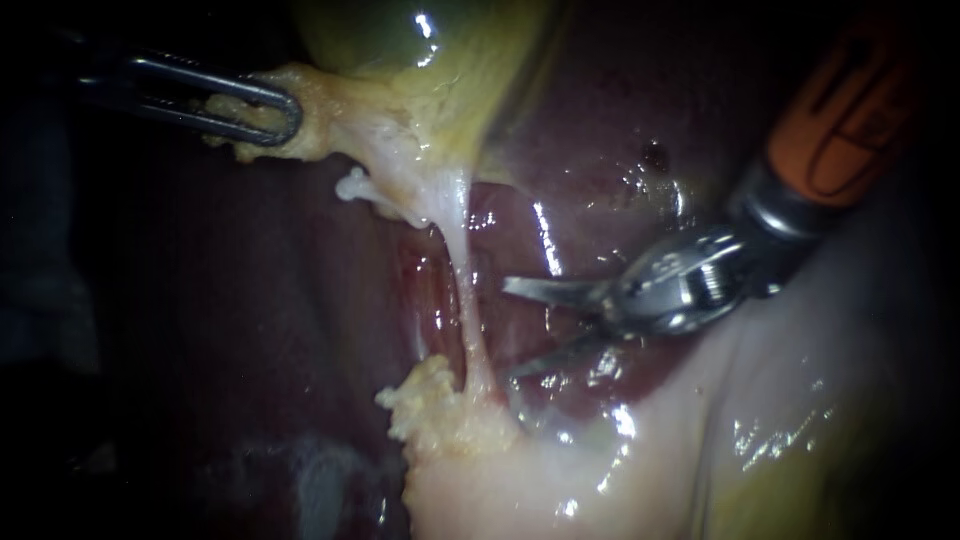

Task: Go back from the cut left tube

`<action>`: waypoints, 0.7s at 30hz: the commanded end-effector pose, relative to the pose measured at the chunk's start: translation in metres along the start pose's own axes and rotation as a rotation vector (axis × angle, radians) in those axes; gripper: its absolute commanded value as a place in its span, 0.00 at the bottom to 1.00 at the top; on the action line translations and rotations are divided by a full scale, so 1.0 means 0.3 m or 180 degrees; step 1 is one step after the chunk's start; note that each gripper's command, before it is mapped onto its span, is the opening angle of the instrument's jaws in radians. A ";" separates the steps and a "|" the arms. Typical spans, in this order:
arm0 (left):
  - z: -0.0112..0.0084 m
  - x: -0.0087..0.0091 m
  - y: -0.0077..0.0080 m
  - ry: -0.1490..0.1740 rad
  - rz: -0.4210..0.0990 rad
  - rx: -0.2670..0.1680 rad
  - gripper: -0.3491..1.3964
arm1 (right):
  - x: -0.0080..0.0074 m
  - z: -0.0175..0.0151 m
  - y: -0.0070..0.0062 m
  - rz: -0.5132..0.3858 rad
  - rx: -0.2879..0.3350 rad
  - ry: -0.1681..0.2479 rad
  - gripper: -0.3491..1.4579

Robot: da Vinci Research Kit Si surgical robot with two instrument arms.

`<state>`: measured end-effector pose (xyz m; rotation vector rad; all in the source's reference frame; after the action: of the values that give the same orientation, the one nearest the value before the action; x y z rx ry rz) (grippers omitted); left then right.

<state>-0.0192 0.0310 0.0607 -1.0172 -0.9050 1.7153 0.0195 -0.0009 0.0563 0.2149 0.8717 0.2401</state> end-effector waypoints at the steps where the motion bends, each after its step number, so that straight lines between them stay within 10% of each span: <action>1: 0.0000 0.0000 0.0000 0.0001 -0.0001 0.0003 0.00 | 0.0000 -0.002 0.0008 0.0014 -0.0012 0.0023 0.98; 21: 0.0160 -0.0023 -0.0085 0.0012 0.0148 0.0060 0.00 | -0.0007 -0.007 0.0023 0.0040 0.0001 0.0055 0.98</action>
<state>-0.0229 0.0305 0.0653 -1.0415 -0.8673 1.7604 0.0177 -0.0001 0.0553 0.2185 0.8874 0.2544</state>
